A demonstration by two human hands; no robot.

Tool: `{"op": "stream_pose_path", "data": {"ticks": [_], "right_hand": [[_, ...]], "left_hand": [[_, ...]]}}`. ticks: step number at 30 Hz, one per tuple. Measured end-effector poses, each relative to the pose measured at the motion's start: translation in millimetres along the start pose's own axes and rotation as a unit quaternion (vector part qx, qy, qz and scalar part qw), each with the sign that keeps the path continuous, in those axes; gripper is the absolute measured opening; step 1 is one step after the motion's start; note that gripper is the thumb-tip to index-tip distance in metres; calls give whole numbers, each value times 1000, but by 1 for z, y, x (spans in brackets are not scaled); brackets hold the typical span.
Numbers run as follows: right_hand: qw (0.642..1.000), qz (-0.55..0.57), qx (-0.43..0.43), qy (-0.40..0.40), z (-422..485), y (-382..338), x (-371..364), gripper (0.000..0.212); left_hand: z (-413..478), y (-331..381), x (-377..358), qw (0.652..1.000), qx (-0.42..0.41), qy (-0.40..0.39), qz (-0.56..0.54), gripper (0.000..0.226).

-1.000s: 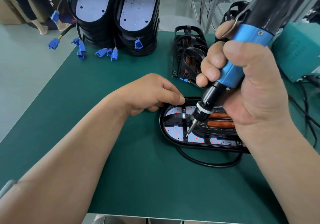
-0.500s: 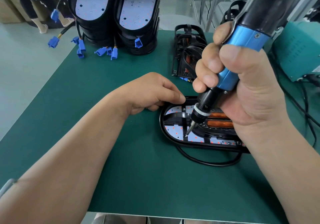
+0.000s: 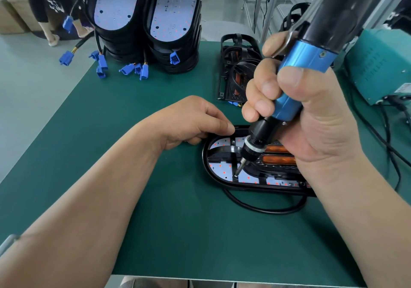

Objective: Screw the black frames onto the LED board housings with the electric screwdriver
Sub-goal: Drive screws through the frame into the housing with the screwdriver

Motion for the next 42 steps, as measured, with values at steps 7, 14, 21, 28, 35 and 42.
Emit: {"op": "stream_pose_path", "data": {"ticks": [7,14,21,28,35,42], "right_hand": [[993,35,35,104,-2,-2,20,12],[971,88,91,203,-8,-13,47,8],[946,123,143,263,-16,-27,74,6],[923,128,154,328,-24,-20,94,12],[922,123,166,327,-24,-18,97,9],[921,121,169,329,-24,-16,97,13]], "left_hand": [[2,-3,2,1000,3,-2,-29,30],[7,-3,5,982,-28,26,-185,25],[9,2,3,963,-71,-2,-259,10],[9,3,1,956,-86,-23,-278,12],[8,3,2,955,-93,-40,-278,15],[7,6,1,961,-101,-52,-252,20]]}}
Point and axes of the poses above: each hand's wrist, its own z-axis towards the middle knuckle, its own x-axis out of the back of the hand, y = z × x, the point moved 8 cm from there along z, towards the middle knuckle, and after that the axes turned 11 degrees about -y, right-handed, at the moved point
